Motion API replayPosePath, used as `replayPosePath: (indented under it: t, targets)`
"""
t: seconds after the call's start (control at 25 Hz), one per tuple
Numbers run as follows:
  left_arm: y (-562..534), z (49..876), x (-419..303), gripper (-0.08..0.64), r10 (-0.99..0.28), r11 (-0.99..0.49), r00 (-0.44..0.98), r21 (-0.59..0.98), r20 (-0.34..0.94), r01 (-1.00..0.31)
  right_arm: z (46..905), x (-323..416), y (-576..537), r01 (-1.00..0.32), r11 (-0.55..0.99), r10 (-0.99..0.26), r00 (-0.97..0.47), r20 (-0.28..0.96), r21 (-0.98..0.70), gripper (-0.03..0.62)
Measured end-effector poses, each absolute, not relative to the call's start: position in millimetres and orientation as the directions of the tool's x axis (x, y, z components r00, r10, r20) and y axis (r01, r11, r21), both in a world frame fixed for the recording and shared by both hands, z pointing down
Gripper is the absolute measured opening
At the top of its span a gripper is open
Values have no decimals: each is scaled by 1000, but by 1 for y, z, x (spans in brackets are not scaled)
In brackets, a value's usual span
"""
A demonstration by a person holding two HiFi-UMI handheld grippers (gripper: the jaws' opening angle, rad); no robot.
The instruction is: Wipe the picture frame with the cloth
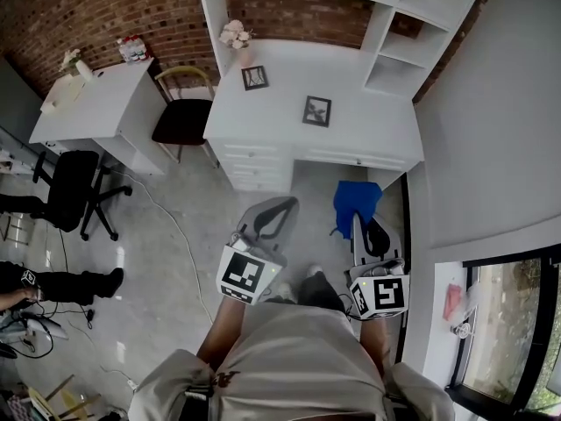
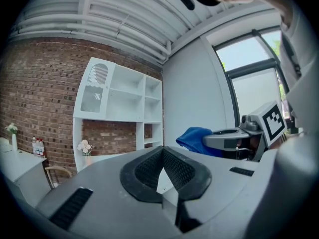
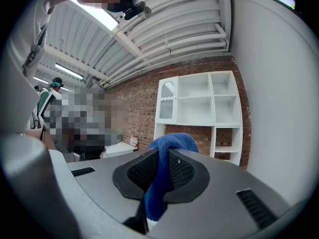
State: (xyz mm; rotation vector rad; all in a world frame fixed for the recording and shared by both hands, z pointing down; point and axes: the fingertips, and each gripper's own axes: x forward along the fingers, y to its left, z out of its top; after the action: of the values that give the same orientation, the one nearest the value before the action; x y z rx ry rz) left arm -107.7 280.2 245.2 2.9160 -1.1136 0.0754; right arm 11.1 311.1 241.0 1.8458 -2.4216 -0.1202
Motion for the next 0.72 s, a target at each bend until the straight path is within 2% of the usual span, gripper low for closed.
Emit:
replayPosePath:
  t: [0.72]
  targets:
    - [179,253,-71,2,-711,-701,698,1,87,-713,250,46,199,-938,334,-943,-332,32,88,34]
